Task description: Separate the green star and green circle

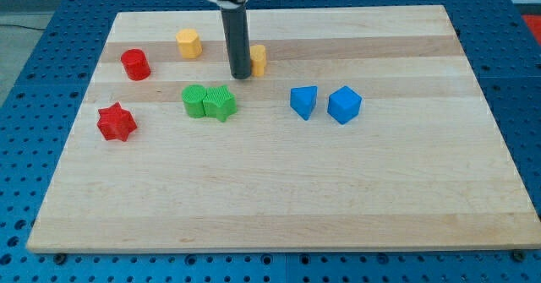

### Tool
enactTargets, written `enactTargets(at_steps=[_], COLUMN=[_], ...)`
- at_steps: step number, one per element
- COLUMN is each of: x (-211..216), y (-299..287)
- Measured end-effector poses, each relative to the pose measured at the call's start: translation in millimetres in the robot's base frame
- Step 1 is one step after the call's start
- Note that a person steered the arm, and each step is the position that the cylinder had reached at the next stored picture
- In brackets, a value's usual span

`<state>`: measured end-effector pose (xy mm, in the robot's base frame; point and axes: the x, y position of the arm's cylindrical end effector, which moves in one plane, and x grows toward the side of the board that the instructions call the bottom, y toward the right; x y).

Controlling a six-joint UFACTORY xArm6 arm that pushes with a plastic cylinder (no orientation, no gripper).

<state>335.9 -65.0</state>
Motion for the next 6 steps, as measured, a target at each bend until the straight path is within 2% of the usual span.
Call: enactTargets(at_steps=[1,2,3,4,6], x=[-15,11,70,90,92], y=[1,-62,-105,-100,25])
